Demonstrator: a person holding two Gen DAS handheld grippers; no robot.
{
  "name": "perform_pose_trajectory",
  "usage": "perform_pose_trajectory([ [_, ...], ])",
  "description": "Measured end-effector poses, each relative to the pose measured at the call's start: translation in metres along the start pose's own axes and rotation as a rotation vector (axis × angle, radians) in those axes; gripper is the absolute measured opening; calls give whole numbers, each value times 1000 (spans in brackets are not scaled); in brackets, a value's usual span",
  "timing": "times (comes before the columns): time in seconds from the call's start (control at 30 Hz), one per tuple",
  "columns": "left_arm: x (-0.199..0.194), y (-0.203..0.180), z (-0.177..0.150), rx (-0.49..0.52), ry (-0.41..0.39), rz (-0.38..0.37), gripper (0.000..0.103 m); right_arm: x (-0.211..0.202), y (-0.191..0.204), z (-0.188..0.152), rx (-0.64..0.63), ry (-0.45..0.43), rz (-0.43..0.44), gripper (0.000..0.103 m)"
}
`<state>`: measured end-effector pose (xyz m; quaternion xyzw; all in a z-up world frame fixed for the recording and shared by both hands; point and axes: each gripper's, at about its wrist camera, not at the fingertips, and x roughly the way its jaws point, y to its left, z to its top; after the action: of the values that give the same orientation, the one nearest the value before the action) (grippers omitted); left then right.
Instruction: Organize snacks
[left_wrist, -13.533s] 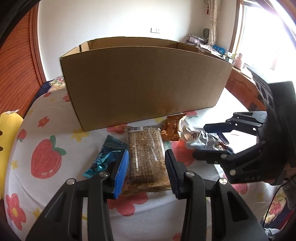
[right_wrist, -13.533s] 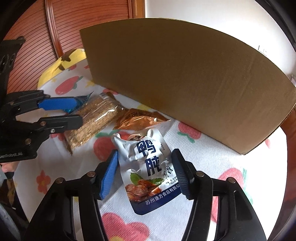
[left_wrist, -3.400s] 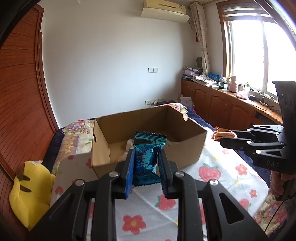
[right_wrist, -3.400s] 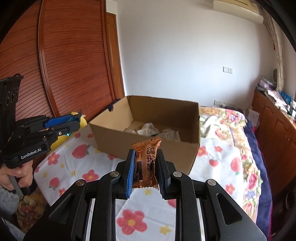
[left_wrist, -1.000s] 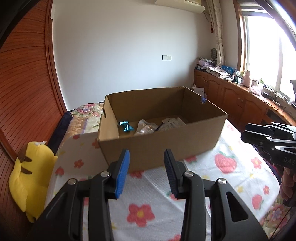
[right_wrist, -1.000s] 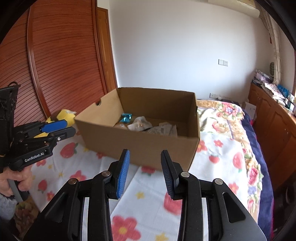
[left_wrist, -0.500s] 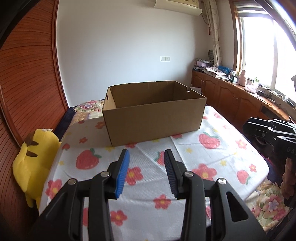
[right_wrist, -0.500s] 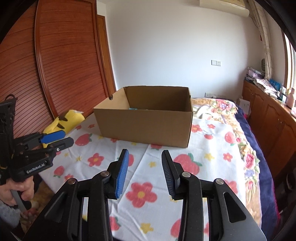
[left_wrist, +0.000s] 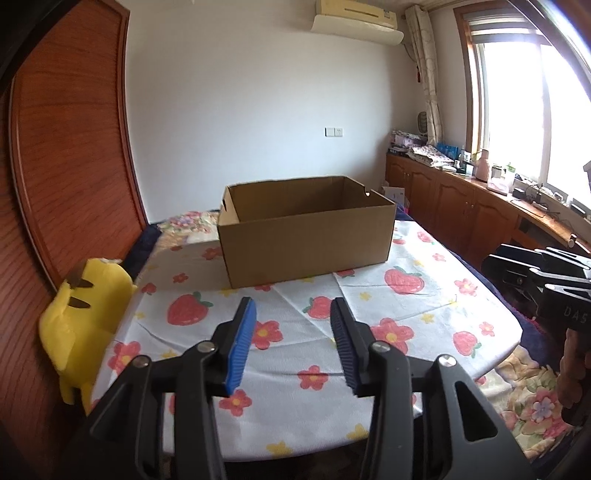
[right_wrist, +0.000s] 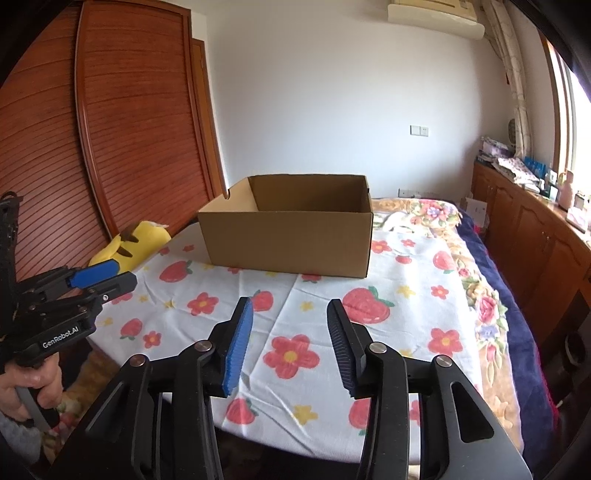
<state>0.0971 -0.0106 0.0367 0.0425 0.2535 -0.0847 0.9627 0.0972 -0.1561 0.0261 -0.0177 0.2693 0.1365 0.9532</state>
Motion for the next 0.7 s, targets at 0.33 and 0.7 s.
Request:
perform_pose_trajectory([
  [0.33,-23,0,-11,-25,-36,79,55,-13,4,-11,16,-46,-73,72],
  [0.7,-34,0,-21,-50,-73,107,88,-15,4,-24,37,-49,-104,93],
])
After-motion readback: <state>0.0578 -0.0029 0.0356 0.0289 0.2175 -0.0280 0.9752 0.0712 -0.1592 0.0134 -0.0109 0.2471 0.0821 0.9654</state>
